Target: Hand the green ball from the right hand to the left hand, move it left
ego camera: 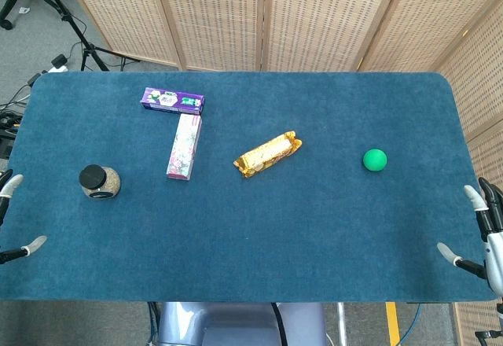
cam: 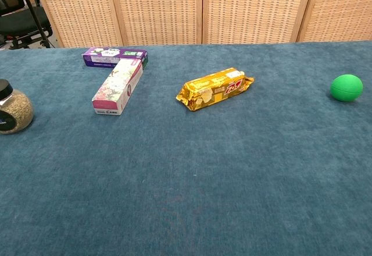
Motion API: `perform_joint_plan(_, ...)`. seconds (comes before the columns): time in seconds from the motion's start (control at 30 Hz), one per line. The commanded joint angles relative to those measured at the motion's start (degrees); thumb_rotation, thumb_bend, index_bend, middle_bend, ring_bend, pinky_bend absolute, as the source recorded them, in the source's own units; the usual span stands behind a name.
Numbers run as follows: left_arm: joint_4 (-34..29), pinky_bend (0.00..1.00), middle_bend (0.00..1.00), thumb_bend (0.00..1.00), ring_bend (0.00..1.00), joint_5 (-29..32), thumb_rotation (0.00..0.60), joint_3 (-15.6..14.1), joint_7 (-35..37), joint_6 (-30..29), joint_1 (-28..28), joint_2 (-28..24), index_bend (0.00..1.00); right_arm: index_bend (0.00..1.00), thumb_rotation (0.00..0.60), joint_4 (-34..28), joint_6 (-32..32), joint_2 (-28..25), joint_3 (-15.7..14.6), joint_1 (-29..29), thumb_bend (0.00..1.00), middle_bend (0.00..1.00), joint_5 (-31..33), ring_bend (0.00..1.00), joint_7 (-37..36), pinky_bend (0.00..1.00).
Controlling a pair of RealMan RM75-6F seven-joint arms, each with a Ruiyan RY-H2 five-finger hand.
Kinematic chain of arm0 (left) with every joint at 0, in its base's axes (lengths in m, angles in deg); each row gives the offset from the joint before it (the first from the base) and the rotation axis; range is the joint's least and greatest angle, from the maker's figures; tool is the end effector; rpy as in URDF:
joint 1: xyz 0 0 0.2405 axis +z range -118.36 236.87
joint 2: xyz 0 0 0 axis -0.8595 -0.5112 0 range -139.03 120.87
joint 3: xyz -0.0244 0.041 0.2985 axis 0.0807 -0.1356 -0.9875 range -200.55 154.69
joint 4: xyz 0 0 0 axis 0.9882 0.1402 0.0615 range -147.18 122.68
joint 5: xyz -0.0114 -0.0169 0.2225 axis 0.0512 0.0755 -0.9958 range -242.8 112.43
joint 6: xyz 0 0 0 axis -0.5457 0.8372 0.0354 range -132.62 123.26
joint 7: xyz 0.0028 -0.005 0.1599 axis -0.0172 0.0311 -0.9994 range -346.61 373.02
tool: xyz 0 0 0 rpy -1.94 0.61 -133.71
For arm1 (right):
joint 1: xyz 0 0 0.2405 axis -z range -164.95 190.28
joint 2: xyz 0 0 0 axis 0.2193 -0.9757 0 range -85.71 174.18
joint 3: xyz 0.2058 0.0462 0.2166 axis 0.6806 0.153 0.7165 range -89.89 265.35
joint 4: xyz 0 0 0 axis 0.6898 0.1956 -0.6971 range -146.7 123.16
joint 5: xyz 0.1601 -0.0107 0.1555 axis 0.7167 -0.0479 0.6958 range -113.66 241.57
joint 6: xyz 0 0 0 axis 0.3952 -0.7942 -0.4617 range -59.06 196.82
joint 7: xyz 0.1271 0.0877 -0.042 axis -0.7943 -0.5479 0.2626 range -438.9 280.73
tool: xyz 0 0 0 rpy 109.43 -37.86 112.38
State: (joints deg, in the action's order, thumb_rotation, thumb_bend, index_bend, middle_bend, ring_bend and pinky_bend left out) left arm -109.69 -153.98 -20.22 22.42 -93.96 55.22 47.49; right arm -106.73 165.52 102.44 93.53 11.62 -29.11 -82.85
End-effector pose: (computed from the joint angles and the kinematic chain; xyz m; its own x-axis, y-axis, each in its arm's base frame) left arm -0.3369 0.1946 0.2124 0.2847 -0.0565 0.9569 0.9559 -0.0582 -0.2879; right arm -0.3295 -0.1846 0.2276 0.3710 0.2170 0.9029 -0.9130 -0.0925 0.3974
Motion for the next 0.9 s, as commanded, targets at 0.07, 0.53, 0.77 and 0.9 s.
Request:
perform_joint_plan(0.07,0.04,0.0,0.0,0.0,0.0,-0.04,0.6,-0.02,0.07,-0.03,0.04,-0.01,0.0,0.0,0.6,-0.08,-0.37,-0.06,0.01,-0.09,0.0,0.0,0.36,0.0,0.11,0.0)
perform_joint_plan(0.53,0.09,0.0,0.0,0.0,0.0,0.91,0.6,0.49,-0.94,0.61,-0.29,0.4,0.0,0.0,0.6,4.83,-17.45,-0.94,3.88,-11.26,0.0,0.0,5.06,0.0,-2.99,0.0)
perform_joint_plan(0.77,-0.26,0.0,0.0,0.0,0.0,3.58,0.6,1.32,-3.57,3.01,-1.37,1.15,0.0,0.0,0.6,20.14,-40.34,5.18,7.04,-25.23,0.0,0.0,13.27,0.0,-7.94,0.0)
perform_joint_plan(0.9,-0.87,0.0,0.0,0.0,0.0,6.12,0.6,2.13,-6.12,4.72,-2.19,1.7,0.0,0.0,0.6,33.57,-51.95,12.47,7.69,-32.26,0.0,0.0,17.45,0.0,-10.64,0.0)
